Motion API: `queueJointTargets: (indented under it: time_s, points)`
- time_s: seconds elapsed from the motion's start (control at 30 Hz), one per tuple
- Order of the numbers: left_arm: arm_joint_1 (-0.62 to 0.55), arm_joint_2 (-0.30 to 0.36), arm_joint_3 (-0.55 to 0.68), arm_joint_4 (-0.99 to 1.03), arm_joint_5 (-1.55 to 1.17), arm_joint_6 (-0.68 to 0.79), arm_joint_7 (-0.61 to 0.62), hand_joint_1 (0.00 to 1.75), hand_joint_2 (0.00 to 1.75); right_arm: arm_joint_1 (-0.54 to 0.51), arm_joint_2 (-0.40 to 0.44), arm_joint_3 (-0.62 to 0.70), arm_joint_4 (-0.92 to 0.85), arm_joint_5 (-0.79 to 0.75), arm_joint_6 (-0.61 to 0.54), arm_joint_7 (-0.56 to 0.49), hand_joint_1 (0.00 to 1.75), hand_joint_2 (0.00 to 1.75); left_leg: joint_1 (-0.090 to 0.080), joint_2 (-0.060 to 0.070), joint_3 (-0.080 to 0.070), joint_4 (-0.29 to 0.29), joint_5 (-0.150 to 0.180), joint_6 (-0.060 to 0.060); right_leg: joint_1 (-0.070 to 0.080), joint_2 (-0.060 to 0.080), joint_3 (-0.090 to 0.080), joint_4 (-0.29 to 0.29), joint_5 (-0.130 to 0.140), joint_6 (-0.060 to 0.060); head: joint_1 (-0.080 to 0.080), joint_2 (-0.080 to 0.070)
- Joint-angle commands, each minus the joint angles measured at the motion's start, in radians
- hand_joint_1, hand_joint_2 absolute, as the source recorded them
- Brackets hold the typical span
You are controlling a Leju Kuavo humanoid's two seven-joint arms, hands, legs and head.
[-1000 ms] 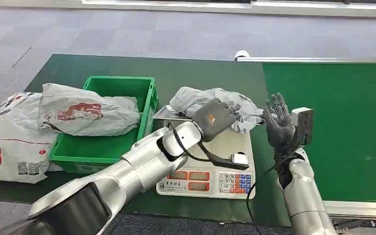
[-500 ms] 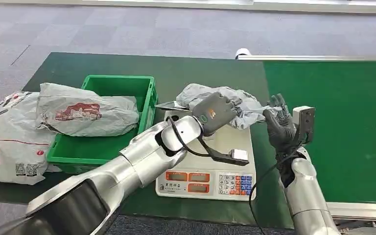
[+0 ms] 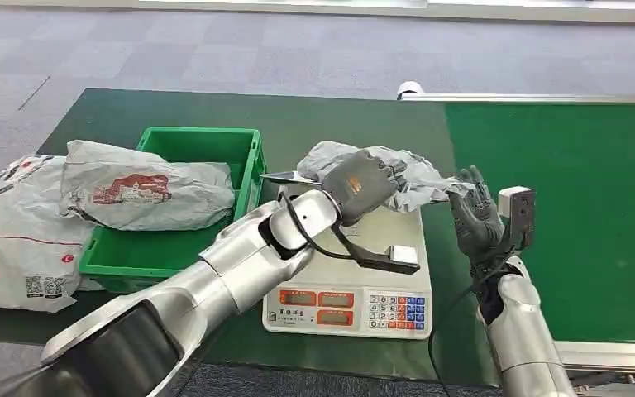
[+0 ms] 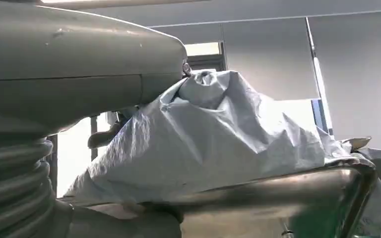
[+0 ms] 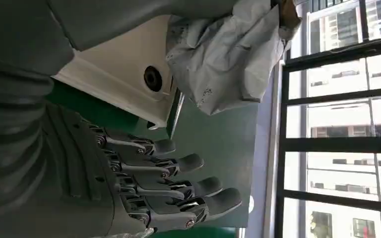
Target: Moved the parcel from conveyor to table for the left to box.
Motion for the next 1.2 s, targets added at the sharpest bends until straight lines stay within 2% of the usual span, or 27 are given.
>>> queueJointTargets:
  time_s: [0.03,0.33,0.37,0.97,1.0,1.03,1.2]
  points:
    - [-0.051,0.007,0.04,0.012,-0.006,-0.018,-0.003,1.75,1.75,-0.015,-0.011,0.031,0.0,-0.007,-0.005,0.013,0.0,1.75,0.0,0.001,0.0,0.0,-0.001,0.0,0.001,0.0,0.0,0.0,0.0,-0.001,0.0,0.0]
    - [-0.051,0.007,0.04,0.012,-0.006,-0.018,-0.003,1.75,1.75,-0.015,-0.011,0.031,0.0,-0.007,-0.005,0.013,0.0,1.75,0.001,0.003,0.005,-0.001,-0.002,0.0,0.001,0.001,0.004,-0.002,-0.001,-0.003,0.0,0.0]
    - [-0.051,0.007,0.04,0.012,-0.006,-0.018,-0.003,1.75,1.75,-0.015,-0.011,0.031,0.0,-0.007,-0.005,0.013,0.0,1.75,0.0,0.002,0.001,0.0,-0.001,0.0,0.001,0.001,0.0,0.0,0.0,-0.001,0.0,0.0]
    - [-0.051,0.007,0.04,0.012,-0.006,-0.018,-0.003,1.75,1.75,-0.015,-0.011,0.031,0.0,-0.007,-0.005,0.013,0.0,1.75,0.0,0.002,0.001,0.0,-0.001,0.0,0.0,0.001,0.0,0.0,0.0,-0.001,0.0,0.0]
    - [-0.051,0.007,0.04,0.012,-0.006,-0.018,-0.003,1.75,1.75,-0.015,-0.011,0.031,0.0,-0.007,-0.005,0.013,0.0,1.75,0.001,0.004,0.005,-0.001,-0.002,0.0,0.001,0.002,0.004,-0.001,-0.001,-0.003,0.0,0.0]
    - [-0.051,0.007,0.04,0.012,-0.006,-0.018,-0.003,1.75,1.75,-0.015,-0.011,0.031,0.0,-0.007,-0.005,0.013,0.0,1.75,0.0,0.002,0.001,0.0,-0.001,0.0,0.001,0.001,0.001,0.0,0.0,-0.001,0.0,0.0]
    - [-0.051,0.007,0.04,0.012,-0.006,-0.018,-0.003,1.75,1.75,-0.015,-0.011,0.031,0.0,-0.007,-0.005,0.013,0.0,1.75,0.0,0.002,0.002,0.0,-0.001,0.0,0.001,0.001,0.001,0.0,-0.001,-0.002,0.0,0.0]
